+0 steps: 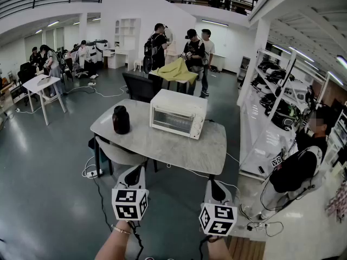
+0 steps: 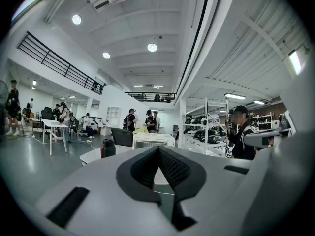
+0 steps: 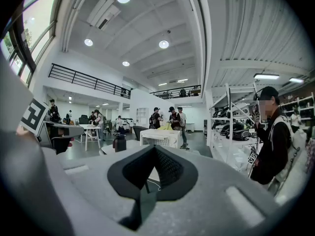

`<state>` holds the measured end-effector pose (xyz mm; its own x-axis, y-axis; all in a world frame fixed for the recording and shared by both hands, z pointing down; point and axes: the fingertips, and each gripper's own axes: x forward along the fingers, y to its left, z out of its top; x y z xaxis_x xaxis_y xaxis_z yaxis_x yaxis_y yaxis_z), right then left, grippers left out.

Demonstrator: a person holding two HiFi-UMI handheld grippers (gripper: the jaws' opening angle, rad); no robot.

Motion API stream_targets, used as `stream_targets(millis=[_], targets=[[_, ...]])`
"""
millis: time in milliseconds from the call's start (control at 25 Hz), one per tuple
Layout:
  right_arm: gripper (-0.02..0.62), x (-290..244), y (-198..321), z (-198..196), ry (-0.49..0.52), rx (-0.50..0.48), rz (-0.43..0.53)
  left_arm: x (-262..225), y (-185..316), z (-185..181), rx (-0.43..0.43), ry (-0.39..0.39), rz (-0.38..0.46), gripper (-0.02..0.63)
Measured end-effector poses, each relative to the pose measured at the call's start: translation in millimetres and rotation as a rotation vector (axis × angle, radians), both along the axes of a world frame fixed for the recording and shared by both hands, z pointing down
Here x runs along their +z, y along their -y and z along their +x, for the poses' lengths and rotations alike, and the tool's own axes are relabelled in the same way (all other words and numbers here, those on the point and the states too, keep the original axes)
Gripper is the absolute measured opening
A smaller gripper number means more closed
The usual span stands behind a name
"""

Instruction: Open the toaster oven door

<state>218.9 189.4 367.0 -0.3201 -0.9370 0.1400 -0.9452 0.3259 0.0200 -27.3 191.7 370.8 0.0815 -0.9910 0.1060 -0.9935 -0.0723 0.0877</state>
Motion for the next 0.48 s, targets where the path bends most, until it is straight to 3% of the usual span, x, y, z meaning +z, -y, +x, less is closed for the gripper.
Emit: stream_targets(millis=[480], targets=[[0.005, 4, -10, -18, 0.039, 0.018, 0.006, 12, -2, -13, 0.026, 0.012, -0.026, 0.002]])
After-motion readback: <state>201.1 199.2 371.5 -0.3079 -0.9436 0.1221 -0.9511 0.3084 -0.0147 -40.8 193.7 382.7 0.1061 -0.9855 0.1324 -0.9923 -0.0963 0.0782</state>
